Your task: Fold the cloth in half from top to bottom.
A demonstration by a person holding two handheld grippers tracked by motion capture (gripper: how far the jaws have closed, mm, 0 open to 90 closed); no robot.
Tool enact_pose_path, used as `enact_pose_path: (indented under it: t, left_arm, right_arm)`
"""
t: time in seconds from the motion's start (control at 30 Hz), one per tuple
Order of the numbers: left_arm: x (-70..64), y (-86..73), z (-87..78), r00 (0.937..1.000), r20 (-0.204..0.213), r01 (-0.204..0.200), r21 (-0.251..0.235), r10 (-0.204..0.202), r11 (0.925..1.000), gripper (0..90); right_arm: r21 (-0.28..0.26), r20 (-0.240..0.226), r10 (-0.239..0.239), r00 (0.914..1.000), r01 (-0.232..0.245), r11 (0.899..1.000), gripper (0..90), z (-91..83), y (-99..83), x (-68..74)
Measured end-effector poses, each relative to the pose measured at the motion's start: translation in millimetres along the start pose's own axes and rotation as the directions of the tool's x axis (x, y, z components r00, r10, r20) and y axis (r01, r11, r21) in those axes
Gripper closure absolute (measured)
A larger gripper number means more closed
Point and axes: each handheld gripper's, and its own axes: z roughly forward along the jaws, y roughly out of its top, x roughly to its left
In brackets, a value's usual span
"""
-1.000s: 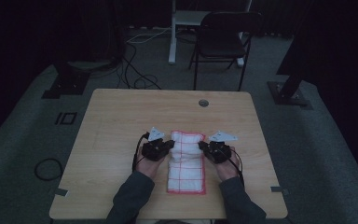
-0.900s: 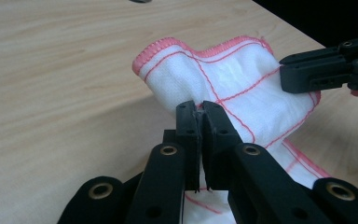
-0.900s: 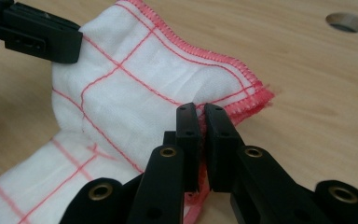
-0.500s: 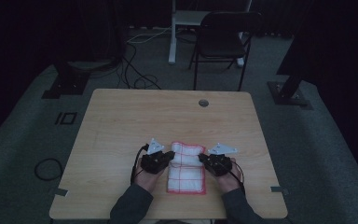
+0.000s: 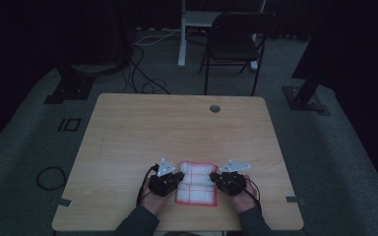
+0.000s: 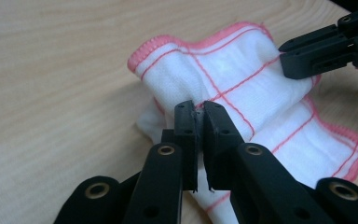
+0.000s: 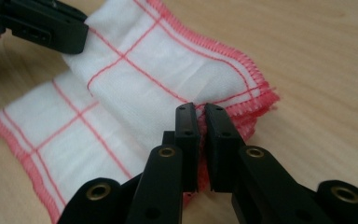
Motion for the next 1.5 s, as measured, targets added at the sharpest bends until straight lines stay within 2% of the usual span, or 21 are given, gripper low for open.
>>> enact_pose_path:
  t: [0.1, 0.33, 0.47, 0.57, 0.7, 0.83, 0.97, 1.13, 1.23, 1.5]
  left_arm:
    - [-1.6, -6.3, 0.5, 1.0000, 0.001, 0.004, 0.010, -0.004, 0.9999, 83.4]
    - [-2.0, -11.6, -1.1, 0.9998, -0.002, 0.018, 0.014, -0.018, 0.9997, 74.7]
    - [-2.0, -12.8, -3.2, 0.9997, 0.004, 0.023, 0.012, -0.023, 0.9997, 69.8]
    - [-0.2, -9.7, -6.4, 0.9995, 0.010, 0.029, -0.011, -0.029, 0.9995, 65.3]
    - [5.7, 1.8, -12.0, 0.9992, 0.006, 0.039, -0.060, -0.038, 0.9975, 60.7]
    - [15.2, 17.9, -14.2, 0.9979, -0.002, 0.065, -0.101, -0.065, 0.9928, 58.5]
    - [26.0, 30.3, -7.8, 0.9946, 0.009, 0.104, -0.096, -0.104, 0.9899, 56.8]
    - [34.2, 37.4, 4.3, 0.9852, 0.045, 0.169, -0.086, -0.166, 0.9819, 56.8]
    - [34.7, 39.2, 10.4, 0.9864, 0.031, 0.163, -0.064, -0.161, 0.9845, 56.8]
    - [36.7, 37.6, 21.6, 0.9808, 0.047, 0.191, -0.018, -0.190, 0.9815, 55.6]
  right_arm:
    - [0.017, -0.002, -0.005, 1.0000, 0.005, 1.000, 82.2, 1.1, -4.4, 2.2]
    - [0.020, 0.009, 0.023, 0.9997, -0.023, 1.000, 63.7, -0.4, -8.0, 0.0]
    - [0.034, -0.010, 0.022, 0.9997, -0.022, 0.999, 54.6, -2.7, -10.3, 2.2]
    - [0.056, -0.028, -0.005, 0.9996, 0.006, 0.998, 46.6, -2.5, -12.2, 5.6]
    - [0.093, 0.010, -0.066, 0.9977, 0.065, 0.994, 42.1, 2.0, -14.9, 14.2]
    - [0.096, 0.027, -0.078, 0.9965, 0.075, 0.993, 41.6, 2.9, -14.9, 17.4]
    - [0.094, 0.030, -0.068, 0.9972, 0.065, 0.993, 41.4, 4.1, -16.0, 17.1]
    - [0.086, 0.051, -0.064, 0.9966, 0.060, 0.994, 41.8, 6.1, -15.6, 18.2]
    - [0.084, 0.059, -0.055, 0.9968, 0.050, 0.995, 42.7, 7.8, -14.4, 18.0]
    - [0.075, 0.071, -0.040, 0.9967, 0.035, 0.997, 43.8, 12.9, -10.4, 15.8]
